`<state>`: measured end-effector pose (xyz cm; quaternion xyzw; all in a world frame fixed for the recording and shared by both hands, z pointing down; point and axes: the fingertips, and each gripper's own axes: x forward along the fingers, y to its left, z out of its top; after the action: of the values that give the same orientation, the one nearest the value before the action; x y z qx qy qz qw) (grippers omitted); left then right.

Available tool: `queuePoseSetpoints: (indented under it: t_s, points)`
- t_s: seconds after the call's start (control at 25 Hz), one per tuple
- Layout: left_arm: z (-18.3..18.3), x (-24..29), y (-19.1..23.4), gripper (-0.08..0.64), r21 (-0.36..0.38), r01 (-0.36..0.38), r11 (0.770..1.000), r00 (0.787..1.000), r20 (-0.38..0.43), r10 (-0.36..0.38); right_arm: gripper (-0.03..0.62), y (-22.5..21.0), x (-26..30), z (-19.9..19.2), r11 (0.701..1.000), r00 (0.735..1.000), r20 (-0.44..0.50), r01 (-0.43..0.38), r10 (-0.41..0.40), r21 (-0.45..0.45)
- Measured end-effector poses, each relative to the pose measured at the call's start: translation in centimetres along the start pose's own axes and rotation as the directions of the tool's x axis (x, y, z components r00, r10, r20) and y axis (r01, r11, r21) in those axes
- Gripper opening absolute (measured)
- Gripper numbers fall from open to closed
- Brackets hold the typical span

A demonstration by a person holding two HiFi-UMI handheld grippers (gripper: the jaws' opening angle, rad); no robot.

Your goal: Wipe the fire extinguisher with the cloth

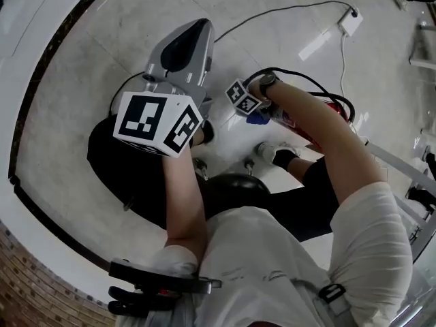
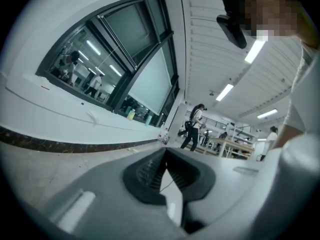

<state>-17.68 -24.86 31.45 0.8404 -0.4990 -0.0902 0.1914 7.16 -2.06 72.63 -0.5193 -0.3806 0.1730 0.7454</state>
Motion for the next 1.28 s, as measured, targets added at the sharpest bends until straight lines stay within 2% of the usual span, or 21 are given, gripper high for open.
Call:
queuePoseSetpoints:
  t_s: [0.08,0.16,0.24,0.32,0.4,0.56,0.68,0.76,0.84,0.92,1.04,1.08,1.16,1.28]
  points:
    - [0.0,0.1,0.4,0.0,-0.006,-0.006,1.0,1.0,-0.007,0.006,0.081,0.8,0.5,-0.4,0.998,0.998,-0.038,-0.046,0.044,-0.043]
    - [0.1,0.2,0.8,0.0,-0.009,-0.005,1.0,1.0,-0.005,0.004,0.08,2.6,-0.9,-0.7,0.992,0.992,0.011,-0.125,0.125,-0.019]
    - [0.1,0.5,0.7,0.0,-0.005,0.014,1.0,1.0,0.009,-0.014,0.08,5.9,-3.1,-1.4,0.976,0.974,0.06,-0.219,0.219,-0.001]
    - [0.1,0.7,0.0,0.0,0.004,0.03,1.0,0.999,0.016,-0.03,0.078,9.6,-5.1,-2.2,0.962,0.959,0.071,-0.273,0.274,-0.019]
    - [0.4,0.7,-0.8,0.0,0.005,0.043,0.999,0.999,0.021,-0.044,0.08,12.9,-6.7,-2.9,0.96,0.958,0.073,-0.277,0.279,-0.043]
    - [1.7,0.6,-2.2,0.0,0.013,0.075,0.997,0.996,0.046,-0.075,0.078,18.5,-10.5,-5.0,0.972,0.966,0.107,-0.232,0.235,-0.037]
    - [2.3,-0.1,-3.0,0.0,0.019,0.084,0.996,0.995,0.056,-0.085,0.078,22.9,-12.7,-6.0,0.969,0.956,0.158,-0.244,0.247,-0.039]
    - [2.7,-0.7,-3.4,0.0,0.03,0.087,0.996,0.994,0.064,-0.089,0.078,24.3,-13.2,-6.1,0.973,0.954,0.19,-0.226,0.232,-0.051]
    - [3.4,-1.3,-3.7,0.0,0.039,0.085,0.996,0.993,0.078,-0.088,0.077,23.2,-13.0,-5.7,0.987,0.968,0.196,-0.149,0.159,-0.067]
    - [3.9,-2.0,-3.7,0.0,0.044,0.08,0.996,0.993,0.088,-0.084,0.077,19.1,-12.0,-4.7,0.999,0.983,0.181,-0.012,0.02,-0.043]
    - [4.1,-2.9,-3.3,0.0,0.044,0.069,0.997,0.993,0.089,-0.073,0.078,10.5,-9.8,-2.7,0.981,0.978,0.078,0.193,-0.193,0.014]
    - [4.0,-3.2,-3.2,0.0,0.044,0.063,0.997,0.994,0.087,-0.067,0.078,8.1,-8.7,-2.1,0.976,0.975,0.031,0.219,-0.219,0.018]
    - [3.7,-3.6,-2.9,0.0,0.04,0.052,0.998,0.995,0.084,-0.055,0.078,4.7,-5.9,-1.1,0.98,0.98,-0.035,0.199,-0.198,0.02]
    - [3.4,-4.0,-2.8,0.0,0.039,0.047,0.998,0.995,0.082,-0.05,0.077,2.1,-1.6,0.8,0.991,0.991,-0.039,0.132,-0.131,0.018]
